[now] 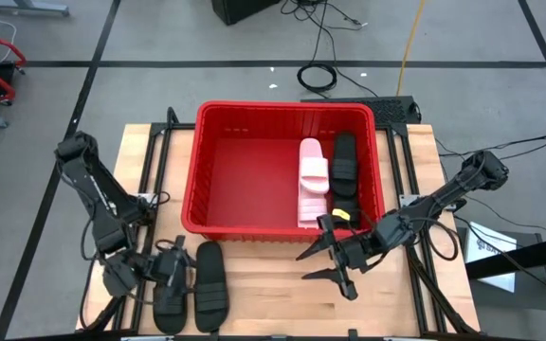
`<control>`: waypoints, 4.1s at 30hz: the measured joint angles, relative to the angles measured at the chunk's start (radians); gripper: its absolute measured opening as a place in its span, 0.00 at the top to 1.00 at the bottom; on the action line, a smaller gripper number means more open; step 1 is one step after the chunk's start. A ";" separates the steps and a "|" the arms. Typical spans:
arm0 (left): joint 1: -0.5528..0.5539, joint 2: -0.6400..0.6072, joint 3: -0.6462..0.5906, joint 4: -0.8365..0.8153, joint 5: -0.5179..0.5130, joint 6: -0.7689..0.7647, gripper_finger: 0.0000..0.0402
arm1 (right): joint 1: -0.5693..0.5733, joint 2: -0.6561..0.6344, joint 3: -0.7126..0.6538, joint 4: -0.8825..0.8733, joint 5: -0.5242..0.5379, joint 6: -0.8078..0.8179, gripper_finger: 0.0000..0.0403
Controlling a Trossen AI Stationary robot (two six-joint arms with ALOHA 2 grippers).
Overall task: Pick and place slides into bin
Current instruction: Put the black slide into the red container
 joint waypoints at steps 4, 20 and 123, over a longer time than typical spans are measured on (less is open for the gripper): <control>0.030 0.055 0.000 -0.001 0.080 -0.077 0.38 | 0.004 0.016 0.000 0.002 0.000 0.004 0.58; 0.156 0.198 0.000 -0.181 0.360 -0.318 0.38 | 0.008 0.033 0.000 0.055 -0.003 -0.001 0.58; 0.225 0.071 0.000 0.320 0.736 0.558 0.99 | 0.012 0.033 0.001 0.045 0.001 0.014 0.58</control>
